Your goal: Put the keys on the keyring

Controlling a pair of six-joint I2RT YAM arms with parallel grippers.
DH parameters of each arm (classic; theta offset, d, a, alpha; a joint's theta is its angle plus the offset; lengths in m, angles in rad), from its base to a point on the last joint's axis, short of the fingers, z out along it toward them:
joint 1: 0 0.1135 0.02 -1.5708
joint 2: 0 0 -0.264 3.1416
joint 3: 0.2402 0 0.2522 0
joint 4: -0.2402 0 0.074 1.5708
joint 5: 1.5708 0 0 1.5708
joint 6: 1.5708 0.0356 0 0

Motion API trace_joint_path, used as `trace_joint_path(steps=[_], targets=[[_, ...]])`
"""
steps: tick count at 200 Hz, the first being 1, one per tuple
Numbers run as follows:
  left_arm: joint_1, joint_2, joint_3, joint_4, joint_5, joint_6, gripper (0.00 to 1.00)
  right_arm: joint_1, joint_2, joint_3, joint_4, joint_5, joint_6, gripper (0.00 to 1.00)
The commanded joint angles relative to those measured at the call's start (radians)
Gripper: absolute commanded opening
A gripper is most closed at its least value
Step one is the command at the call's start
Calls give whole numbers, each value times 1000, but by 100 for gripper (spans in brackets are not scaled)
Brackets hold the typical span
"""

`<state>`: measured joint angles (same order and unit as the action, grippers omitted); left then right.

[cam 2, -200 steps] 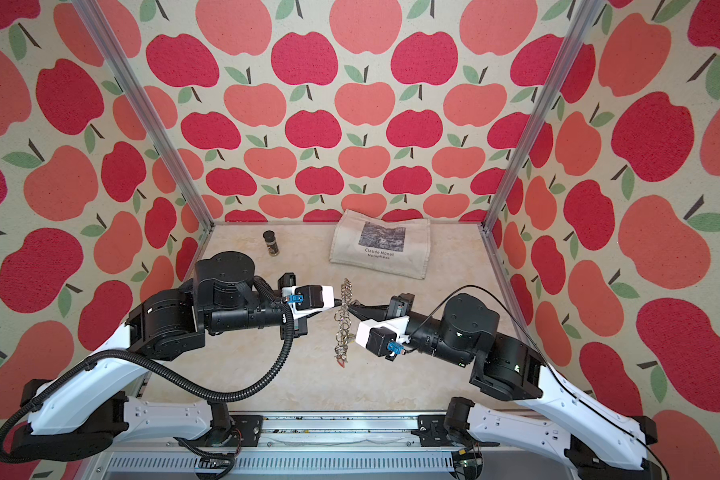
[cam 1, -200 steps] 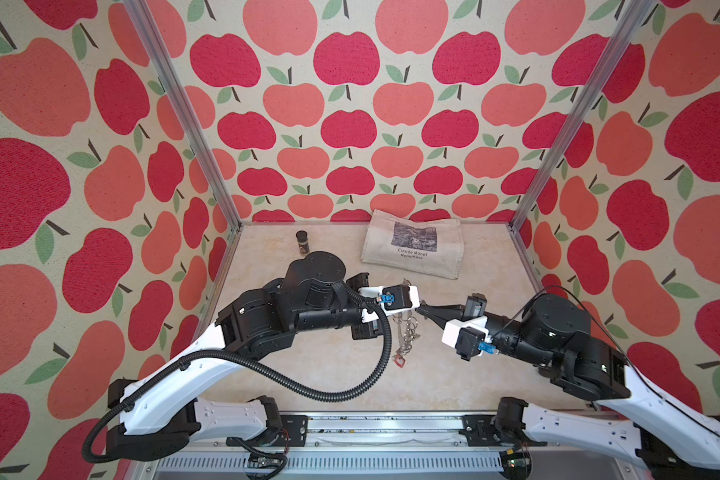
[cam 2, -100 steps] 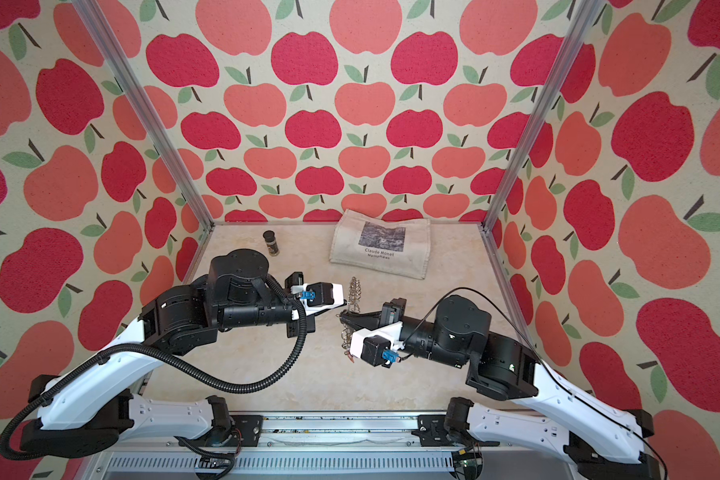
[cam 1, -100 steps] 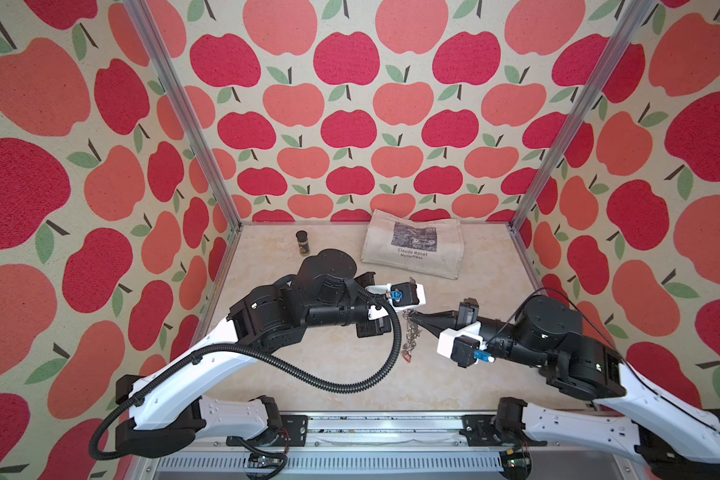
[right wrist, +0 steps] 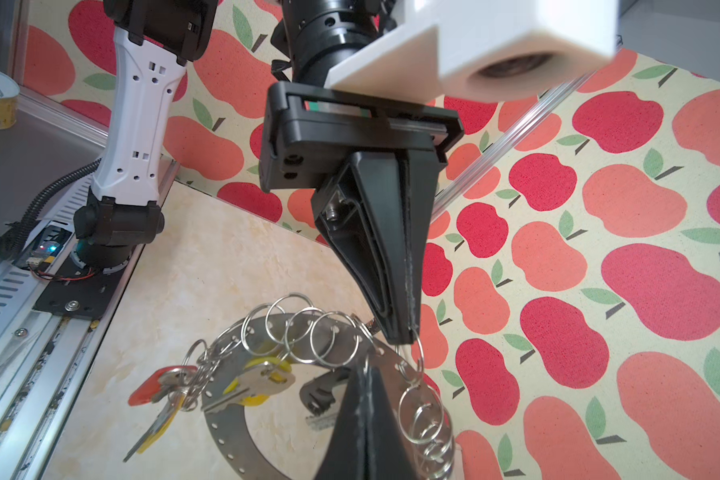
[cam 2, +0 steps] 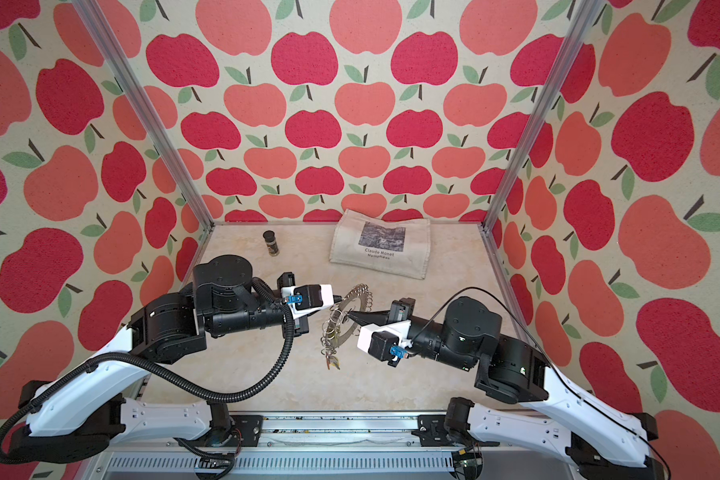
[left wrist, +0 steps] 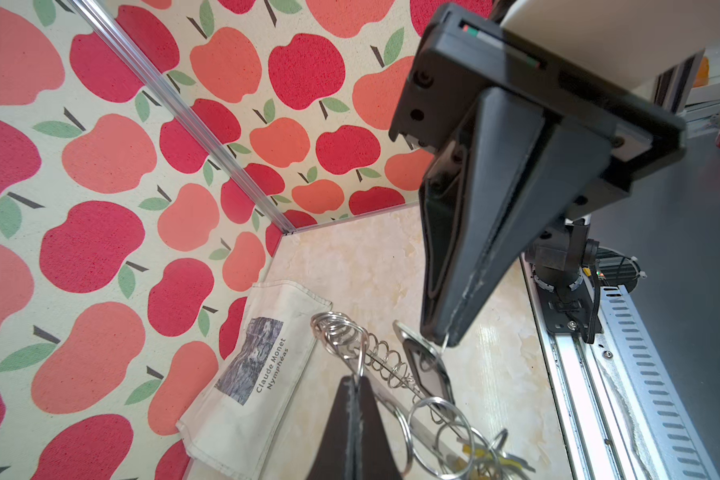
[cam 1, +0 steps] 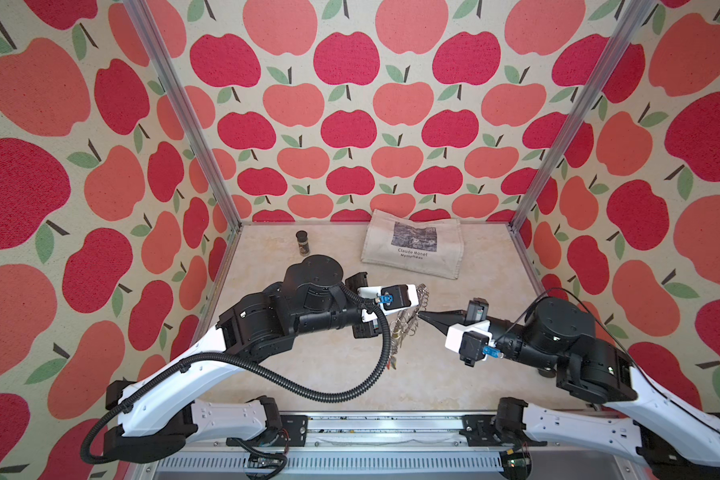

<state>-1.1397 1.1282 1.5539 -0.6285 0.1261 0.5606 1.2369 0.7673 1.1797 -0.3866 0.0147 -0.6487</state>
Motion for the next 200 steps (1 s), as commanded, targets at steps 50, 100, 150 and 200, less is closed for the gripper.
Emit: trace_joint_path(steps=[50,100,150,200], targets=[[-60,-65,-95,247,-111,125,0,-103,-45,-25,117,-64,231,0],[-81,-82,-151,332,-167,183,0,-194,-59,-52,144,-193,363,0],[-83,-87,-179,375,-202,209,0,-238,-67,-64,149,-293,413,0],[-84,-85,-174,377,-186,206,0,-241,-44,-85,174,-307,422,0]])
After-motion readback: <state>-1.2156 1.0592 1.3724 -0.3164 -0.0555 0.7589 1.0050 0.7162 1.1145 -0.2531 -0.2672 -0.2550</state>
